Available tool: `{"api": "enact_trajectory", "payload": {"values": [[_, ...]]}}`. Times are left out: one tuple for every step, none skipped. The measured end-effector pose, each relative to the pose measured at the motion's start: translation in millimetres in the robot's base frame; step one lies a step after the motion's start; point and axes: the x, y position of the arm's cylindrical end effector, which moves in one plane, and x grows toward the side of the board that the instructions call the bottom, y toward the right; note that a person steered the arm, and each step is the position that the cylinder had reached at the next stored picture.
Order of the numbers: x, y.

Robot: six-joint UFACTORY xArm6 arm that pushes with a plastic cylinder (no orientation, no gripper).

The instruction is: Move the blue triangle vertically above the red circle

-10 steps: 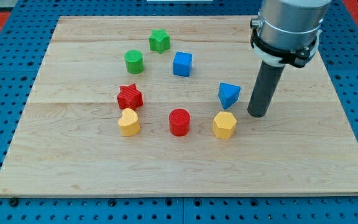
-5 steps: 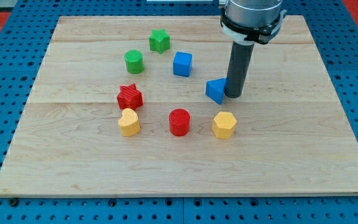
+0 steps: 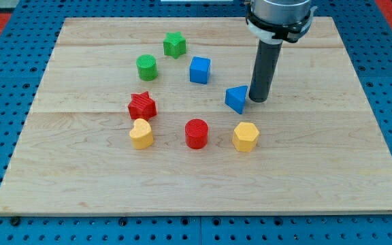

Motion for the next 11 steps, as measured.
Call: {"api": "enact_trajectory", "payload": {"values": [[3.6, -15.7], [14.7, -27.2], [14.6, -27.2], [13.0, -27.2], [13.0, -28.3], [13.0, -41.0], [12.3, -50.8], [12.3, -52.6], [12.7, -52.6], [12.7, -53.4], [12.7, -54.4]]}}
